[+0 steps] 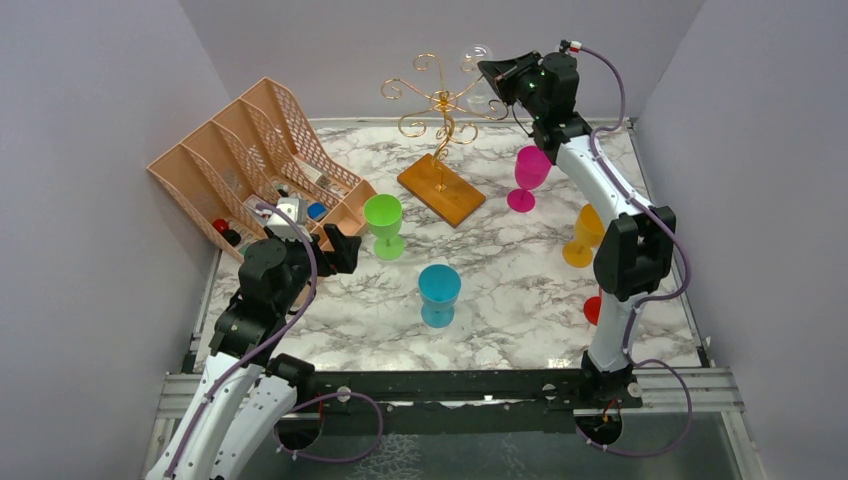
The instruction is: Place the wine glass upside down on the wine glass rack
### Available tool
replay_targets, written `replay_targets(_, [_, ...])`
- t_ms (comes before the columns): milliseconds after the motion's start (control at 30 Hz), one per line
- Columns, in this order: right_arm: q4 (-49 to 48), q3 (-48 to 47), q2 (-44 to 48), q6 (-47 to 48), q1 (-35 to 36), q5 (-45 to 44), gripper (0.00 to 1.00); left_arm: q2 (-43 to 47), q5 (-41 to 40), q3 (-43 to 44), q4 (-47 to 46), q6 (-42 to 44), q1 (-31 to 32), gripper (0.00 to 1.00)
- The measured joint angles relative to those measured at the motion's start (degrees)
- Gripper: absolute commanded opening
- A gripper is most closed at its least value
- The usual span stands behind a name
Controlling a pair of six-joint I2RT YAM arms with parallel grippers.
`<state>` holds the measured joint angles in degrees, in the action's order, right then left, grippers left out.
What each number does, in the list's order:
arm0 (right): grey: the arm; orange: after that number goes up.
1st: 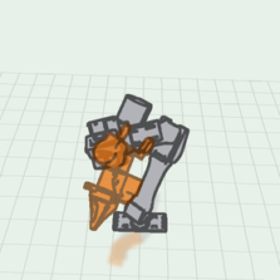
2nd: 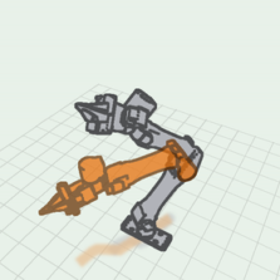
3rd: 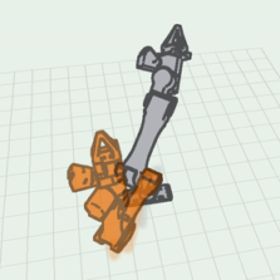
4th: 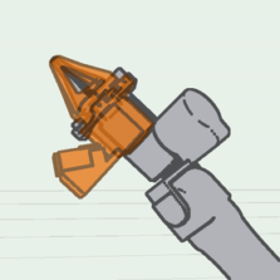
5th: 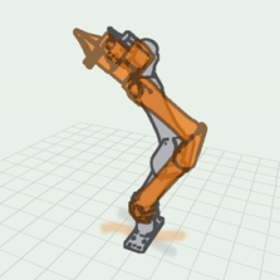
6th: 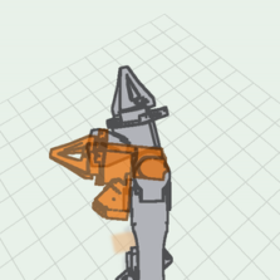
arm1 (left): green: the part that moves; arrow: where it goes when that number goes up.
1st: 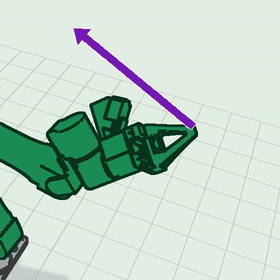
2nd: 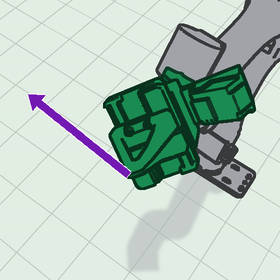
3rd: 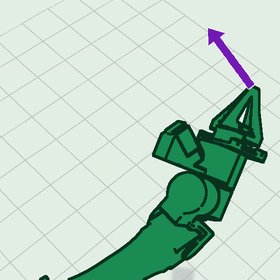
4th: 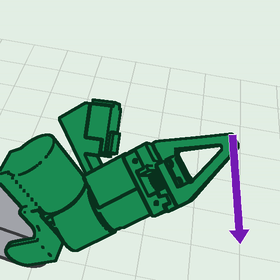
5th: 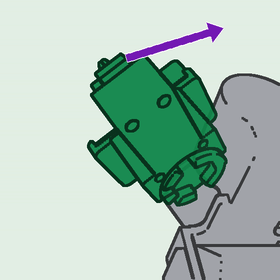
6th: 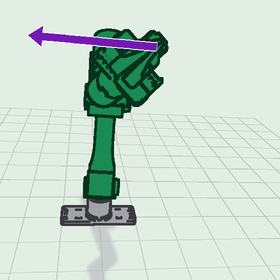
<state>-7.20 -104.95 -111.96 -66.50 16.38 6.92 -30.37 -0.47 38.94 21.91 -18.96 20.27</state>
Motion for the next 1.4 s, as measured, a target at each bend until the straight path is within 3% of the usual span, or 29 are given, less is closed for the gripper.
replay_targets(267, [0.02,-1.75,-1.07,0.02,0.00,0.50,0.04,0.00,0.00,0.00,0.00,0.04,0.00,0.99])
replay_targets(800, [0.83,-3.63,-2.16,0.13,0.00,1.99,0.28,0.00,0.00,0.00,0.00,0.20,0.00,0.99])
replay_targets(1400, [3.30,-5.46,-2.10,4.85,0.00,2.86,0.39,0.00,0.00,0.00,0.00,0.20,0.00,0.99])
